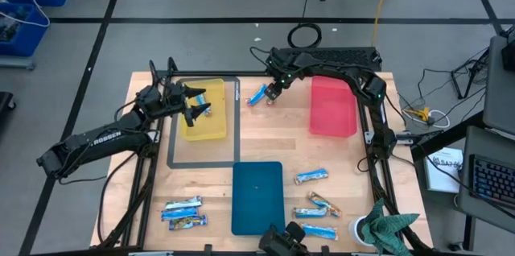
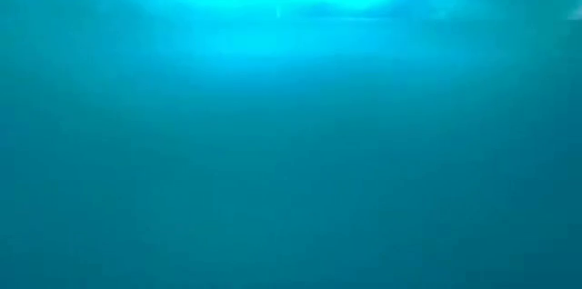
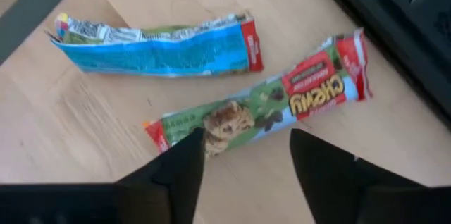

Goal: Pick and place Granola Bars by type
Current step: Put the red granola bar into the yellow bin

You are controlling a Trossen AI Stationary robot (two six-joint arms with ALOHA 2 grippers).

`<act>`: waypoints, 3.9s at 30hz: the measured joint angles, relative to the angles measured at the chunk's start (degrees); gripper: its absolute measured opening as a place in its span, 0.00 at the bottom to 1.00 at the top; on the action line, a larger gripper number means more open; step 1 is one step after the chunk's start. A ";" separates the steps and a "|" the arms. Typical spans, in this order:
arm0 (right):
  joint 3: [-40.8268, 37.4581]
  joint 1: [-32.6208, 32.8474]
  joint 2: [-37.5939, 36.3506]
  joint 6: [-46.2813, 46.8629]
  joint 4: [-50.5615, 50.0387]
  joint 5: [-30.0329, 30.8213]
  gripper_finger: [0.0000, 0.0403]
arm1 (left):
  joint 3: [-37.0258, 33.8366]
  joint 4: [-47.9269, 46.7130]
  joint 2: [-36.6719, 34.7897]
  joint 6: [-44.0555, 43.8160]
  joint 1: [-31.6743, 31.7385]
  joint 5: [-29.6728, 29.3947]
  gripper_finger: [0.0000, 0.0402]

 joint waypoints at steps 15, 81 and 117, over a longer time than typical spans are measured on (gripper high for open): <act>0.00 0.52 3.14 7.31 1.78 0.80 0.57 | 0.00 -0.12 0.00 0.15 0.00 0.00 0.85; -3.89 30.39 -6.74 -25.26 39.46 25.59 0.00 | 0.92 45.29 26.40 -13.41 -7.51 -5.48 0.85; -4.07 30.90 -7.75 -22.43 34.30 25.94 0.10 | 4.22 39.68 31.03 -6.33 -2.44 -5.45 0.04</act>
